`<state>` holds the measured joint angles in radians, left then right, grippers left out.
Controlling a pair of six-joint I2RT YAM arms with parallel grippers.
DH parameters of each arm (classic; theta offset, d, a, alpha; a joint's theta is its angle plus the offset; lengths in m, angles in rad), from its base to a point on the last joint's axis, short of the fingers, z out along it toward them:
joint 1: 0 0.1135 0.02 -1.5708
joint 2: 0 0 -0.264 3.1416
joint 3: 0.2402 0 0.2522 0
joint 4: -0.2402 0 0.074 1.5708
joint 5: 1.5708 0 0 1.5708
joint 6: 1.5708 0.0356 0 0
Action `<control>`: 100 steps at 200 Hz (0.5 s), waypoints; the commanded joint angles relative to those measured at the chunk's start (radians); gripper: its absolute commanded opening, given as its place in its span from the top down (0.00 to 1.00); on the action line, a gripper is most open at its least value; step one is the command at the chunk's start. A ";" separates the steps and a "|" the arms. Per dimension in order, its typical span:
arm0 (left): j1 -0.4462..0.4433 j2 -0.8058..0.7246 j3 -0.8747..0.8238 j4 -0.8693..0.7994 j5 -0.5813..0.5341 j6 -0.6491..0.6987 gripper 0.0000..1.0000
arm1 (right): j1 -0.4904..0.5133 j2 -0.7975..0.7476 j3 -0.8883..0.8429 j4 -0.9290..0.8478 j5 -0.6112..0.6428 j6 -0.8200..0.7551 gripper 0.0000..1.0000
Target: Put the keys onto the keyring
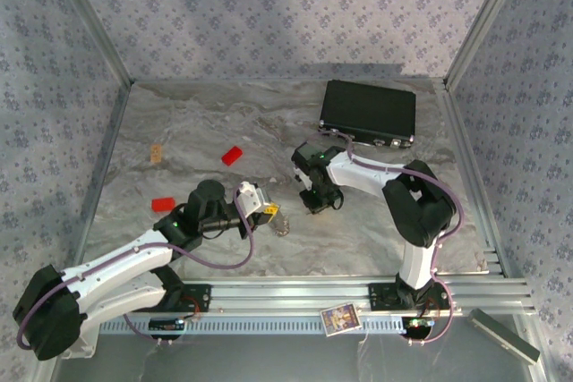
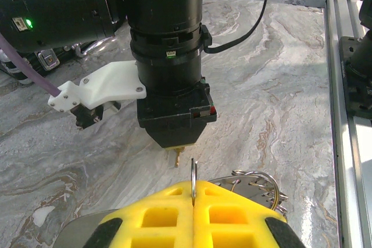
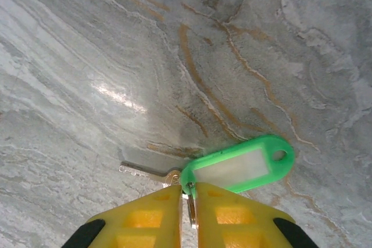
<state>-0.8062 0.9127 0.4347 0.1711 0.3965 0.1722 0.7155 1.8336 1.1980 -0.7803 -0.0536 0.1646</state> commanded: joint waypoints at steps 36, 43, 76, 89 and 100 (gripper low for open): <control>-0.006 0.003 0.027 0.025 0.026 0.007 1.00 | -0.004 0.024 0.024 -0.043 -0.020 -0.013 0.86; -0.006 0.002 0.027 0.025 0.026 0.008 1.00 | -0.005 0.024 0.025 -0.043 -0.019 -0.013 0.86; -0.007 0.002 0.027 0.027 0.026 0.006 1.00 | -0.004 0.020 0.028 -0.051 -0.012 -0.013 0.86; -0.006 0.001 0.027 0.026 0.025 0.007 1.00 | -0.004 0.018 0.031 -0.051 -0.009 -0.012 0.86; -0.006 0.001 0.027 0.024 0.025 0.006 1.00 | -0.003 0.018 0.030 -0.053 -0.008 -0.014 0.86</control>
<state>-0.8062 0.9127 0.4347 0.1711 0.3965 0.1722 0.7158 1.8469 1.2030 -0.7921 -0.0601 0.1642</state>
